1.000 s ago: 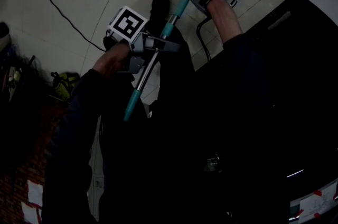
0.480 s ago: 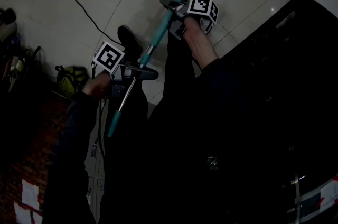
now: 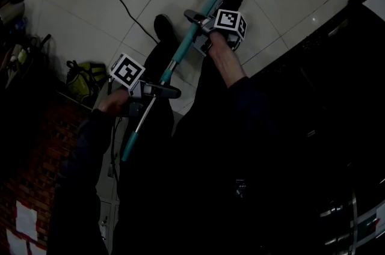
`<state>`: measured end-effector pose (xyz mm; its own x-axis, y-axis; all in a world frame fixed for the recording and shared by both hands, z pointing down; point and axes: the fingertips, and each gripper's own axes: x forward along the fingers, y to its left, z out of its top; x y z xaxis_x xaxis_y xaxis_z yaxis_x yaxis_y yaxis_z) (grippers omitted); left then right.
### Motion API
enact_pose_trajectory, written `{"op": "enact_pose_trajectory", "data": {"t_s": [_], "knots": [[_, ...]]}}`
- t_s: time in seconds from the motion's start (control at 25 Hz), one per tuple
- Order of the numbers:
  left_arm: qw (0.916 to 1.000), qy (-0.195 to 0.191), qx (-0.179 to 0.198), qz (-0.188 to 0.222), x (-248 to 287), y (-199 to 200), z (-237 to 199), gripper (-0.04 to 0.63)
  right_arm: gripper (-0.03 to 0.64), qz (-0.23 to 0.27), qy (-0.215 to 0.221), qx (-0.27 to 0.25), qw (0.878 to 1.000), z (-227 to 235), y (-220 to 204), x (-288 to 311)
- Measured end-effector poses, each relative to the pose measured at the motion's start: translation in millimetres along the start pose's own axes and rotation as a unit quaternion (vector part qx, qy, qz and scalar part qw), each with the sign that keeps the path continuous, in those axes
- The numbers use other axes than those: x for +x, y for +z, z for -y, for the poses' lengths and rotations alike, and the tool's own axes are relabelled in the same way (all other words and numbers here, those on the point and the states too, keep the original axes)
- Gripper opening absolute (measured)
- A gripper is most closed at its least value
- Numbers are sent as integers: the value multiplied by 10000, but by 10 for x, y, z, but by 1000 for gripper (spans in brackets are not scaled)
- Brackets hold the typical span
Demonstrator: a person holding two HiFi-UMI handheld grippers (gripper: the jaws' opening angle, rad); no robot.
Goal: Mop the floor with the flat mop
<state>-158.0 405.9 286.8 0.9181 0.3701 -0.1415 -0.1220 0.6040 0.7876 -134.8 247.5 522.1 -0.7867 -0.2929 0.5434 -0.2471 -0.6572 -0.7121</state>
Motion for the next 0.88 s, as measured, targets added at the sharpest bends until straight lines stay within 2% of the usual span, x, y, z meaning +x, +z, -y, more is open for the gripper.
{"op": "enact_pose_trajectory", "data": {"t_s": [0.24,0.44,0.64,0.88], "knots": [[9992,-303,-125,238,-235,17,-105,45,152,92,2,146,9999,107,-90,259],[9997,-148,23,191,-157,263,-81,41,149,141,43,113,9998,31,199,206],[9997,-174,88,144,159,745,266,41,144,262,80,84,9996,-199,811,-32],[9993,-176,216,245,677,1709,783,41,143,382,155,22,9991,-491,1946,-540]]}}
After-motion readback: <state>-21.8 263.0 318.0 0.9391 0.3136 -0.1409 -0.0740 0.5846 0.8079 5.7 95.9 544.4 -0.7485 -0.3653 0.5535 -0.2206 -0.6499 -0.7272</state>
